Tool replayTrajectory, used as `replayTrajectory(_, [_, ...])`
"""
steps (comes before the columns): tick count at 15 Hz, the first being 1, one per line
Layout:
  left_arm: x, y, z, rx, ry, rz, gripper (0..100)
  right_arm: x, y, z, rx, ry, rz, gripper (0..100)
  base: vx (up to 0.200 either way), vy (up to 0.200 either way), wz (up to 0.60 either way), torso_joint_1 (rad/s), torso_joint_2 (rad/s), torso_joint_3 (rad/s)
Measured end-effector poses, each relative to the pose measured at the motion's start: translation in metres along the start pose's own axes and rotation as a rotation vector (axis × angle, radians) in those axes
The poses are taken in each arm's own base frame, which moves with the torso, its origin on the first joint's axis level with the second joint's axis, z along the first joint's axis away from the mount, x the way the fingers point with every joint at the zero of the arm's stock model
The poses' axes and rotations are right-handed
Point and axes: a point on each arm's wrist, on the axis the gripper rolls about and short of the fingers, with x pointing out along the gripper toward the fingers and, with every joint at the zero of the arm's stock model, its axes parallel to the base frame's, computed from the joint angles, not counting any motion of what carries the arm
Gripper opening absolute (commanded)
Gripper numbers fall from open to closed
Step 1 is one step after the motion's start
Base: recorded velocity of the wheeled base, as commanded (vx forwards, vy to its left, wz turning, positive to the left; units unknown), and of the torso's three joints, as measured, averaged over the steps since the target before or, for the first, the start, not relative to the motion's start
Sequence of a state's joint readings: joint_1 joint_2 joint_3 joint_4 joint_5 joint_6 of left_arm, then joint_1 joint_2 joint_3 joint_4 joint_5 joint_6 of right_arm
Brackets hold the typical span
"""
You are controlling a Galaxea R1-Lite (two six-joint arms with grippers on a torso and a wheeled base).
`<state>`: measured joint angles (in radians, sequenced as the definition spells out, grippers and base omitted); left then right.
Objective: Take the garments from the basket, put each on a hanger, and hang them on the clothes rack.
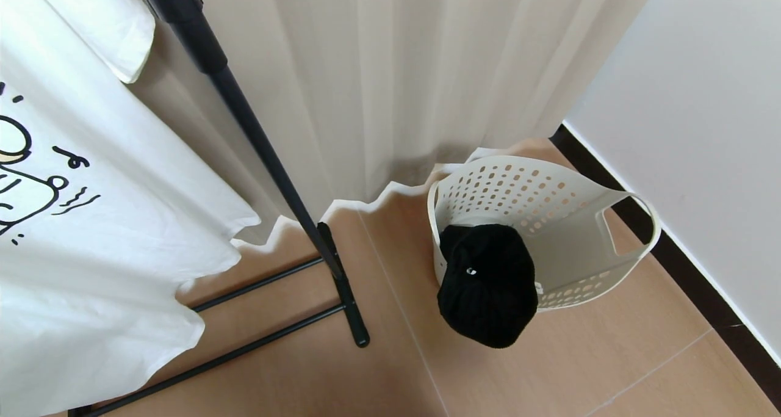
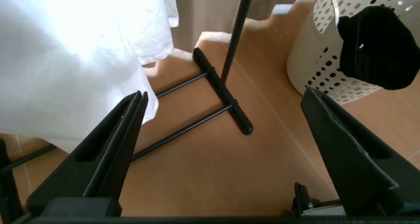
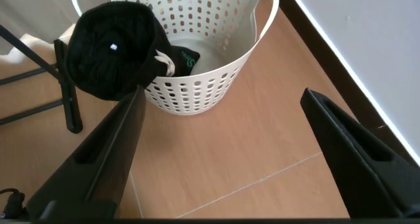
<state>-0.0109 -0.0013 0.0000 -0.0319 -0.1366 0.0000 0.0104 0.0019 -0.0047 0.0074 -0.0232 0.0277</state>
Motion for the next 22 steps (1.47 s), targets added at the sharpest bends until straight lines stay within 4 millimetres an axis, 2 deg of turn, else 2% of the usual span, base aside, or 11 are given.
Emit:
replayTrajectory(4, [0.0,0.0,0.0,0.0,0.0,0.0,100,0.0,0.0,0.0,-0.002,0.0,0.0,100,0.0,0.0,0.0,0.001,0.0,-0.146])
replayTrajectory(12, [0.0,0.0,0.0,0.0,-0.001,0.002,100,0.0,0.0,0.0,-0.002,-0.005,-0.002,100,0.0,0.0,0.0,0.0,0.0,0.0])
replayTrajectory(17, [0.0,0.0,0.0,-0.008,-0.002,0.022,100,0.002,0.0,0.001,-0.06,0.055,-0.004,100,0.0,0.0,0.0,0.0,0.0,0.0])
replayTrajectory(19, [0.0,0.0,0.0,-0.01,-0.002,0.02,100,0.007,0.001,0.013,-0.116,0.097,0.018,100,0.0,0.0,0.0,0.0,0.0,0.0])
replayTrajectory(22, [0.0,0.0,0.0,-0.01,-0.002,0.02,100,0.023,0.003,0.042,-0.2,0.186,0.105,100,0.0,0.0,0.0,0.0,0.0,0.0])
